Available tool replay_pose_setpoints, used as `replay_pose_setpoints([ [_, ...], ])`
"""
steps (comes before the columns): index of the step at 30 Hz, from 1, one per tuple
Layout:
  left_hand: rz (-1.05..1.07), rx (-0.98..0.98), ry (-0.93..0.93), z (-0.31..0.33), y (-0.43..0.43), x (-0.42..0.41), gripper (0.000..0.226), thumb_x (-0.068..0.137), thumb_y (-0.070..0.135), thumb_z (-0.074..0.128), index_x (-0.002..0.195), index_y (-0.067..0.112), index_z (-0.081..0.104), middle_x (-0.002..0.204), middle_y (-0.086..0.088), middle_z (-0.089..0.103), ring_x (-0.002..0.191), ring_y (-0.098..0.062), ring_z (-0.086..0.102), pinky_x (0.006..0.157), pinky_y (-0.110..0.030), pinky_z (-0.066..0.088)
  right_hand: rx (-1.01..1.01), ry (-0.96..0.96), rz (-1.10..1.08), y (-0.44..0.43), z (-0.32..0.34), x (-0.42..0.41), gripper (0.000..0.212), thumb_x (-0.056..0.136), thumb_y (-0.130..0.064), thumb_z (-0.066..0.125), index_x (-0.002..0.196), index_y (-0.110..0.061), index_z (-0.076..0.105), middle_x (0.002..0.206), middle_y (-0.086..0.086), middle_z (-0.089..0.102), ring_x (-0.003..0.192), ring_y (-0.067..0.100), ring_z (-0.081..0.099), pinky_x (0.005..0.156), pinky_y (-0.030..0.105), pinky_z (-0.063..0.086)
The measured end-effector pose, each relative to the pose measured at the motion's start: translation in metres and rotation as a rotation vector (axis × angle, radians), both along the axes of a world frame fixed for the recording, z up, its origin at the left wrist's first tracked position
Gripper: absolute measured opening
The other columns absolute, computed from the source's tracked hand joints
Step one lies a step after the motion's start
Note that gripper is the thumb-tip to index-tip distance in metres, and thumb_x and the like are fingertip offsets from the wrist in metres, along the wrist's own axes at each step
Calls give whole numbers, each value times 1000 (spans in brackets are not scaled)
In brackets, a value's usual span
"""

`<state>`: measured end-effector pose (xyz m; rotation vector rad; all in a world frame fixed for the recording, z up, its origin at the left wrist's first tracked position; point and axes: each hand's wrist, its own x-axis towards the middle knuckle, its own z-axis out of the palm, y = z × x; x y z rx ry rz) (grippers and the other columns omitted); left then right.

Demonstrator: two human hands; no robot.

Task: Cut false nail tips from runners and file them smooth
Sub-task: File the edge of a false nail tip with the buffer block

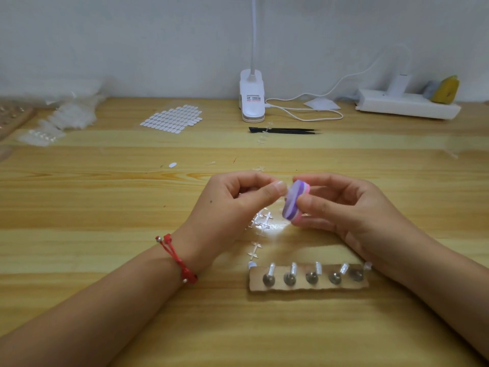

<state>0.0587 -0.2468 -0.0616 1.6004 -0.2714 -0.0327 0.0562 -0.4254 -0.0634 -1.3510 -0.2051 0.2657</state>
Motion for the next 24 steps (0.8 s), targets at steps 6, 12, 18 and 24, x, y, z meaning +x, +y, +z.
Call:
replay_pose_setpoints([
  [6, 21, 7, 0, 0, -1, 0, 9, 85, 10, 64, 81, 5, 70, 47, 11, 44, 36, 1, 37, 43, -5, 29, 22, 30, 1, -1, 0, 1, 35, 59, -25, 77, 94, -24, 80, 90, 8, 76, 78, 13, 73, 68, 20, 56],
  [12, -9, 33, -8, 0, 0, -1, 13, 84, 15, 64, 83, 4, 71, 59, -8, 32, 41, -2, 26, 43, -8, 26, 43, 39, 45, -2, 2, 2, 35, 62, -24, 75, 97, -23, 79, 91, 8, 76, 81, 13, 72, 70, 20, 56],
  [18, -26, 28, -3, 1, 1, -1, 14, 79, 23, 66, 79, 11, 72, 64, -12, 32, 44, -5, 26, 44, -10, 27, 54, 51, 70, -4, 2, 3, 34, 61, -22, 75, 95, -23, 79, 89, 8, 76, 78, 13, 73, 68, 20, 56],
  [24, -34, 16, -10, 1, 0, -1, 26, 70, 33, 64, 79, 10, 72, 60, -10, 31, 43, -6, 27, 43, -10, 27, 34, 59, 117, -5, 2, 4, 34, 63, -22, 75, 97, -23, 79, 91, 8, 76, 81, 13, 72, 70, 20, 56],
])
